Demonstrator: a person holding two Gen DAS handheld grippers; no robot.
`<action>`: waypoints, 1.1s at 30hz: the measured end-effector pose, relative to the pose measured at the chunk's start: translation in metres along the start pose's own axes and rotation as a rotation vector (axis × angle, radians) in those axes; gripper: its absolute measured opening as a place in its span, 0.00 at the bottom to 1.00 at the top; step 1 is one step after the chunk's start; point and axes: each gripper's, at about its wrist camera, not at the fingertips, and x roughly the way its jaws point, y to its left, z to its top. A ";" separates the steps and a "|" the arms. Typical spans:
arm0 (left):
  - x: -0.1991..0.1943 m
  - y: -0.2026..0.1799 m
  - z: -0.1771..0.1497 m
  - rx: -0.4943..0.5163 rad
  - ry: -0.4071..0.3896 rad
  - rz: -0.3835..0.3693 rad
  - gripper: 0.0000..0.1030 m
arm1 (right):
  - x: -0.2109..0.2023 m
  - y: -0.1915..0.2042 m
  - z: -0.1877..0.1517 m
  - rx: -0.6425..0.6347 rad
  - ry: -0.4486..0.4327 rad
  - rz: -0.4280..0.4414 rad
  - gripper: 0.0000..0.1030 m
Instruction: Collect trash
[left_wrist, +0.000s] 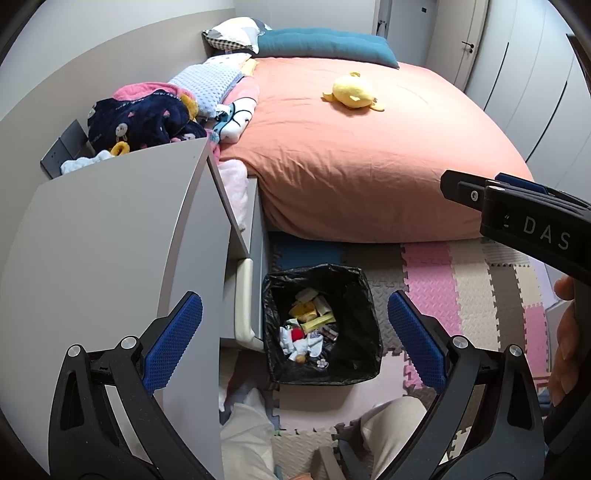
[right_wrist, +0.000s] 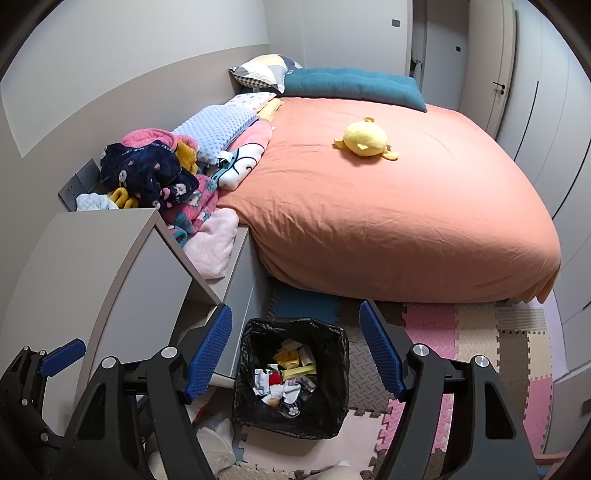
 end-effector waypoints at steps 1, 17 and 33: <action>-0.001 0.001 0.000 -0.004 -0.002 0.000 0.94 | 0.000 0.000 -0.001 0.001 0.001 0.000 0.71; -0.010 0.007 -0.006 -0.030 -0.022 -0.016 0.94 | -0.008 0.005 -0.004 -0.012 -0.014 -0.001 0.75; -0.014 0.011 -0.006 -0.038 -0.026 -0.021 0.94 | -0.011 0.008 -0.004 -0.018 -0.016 -0.001 0.75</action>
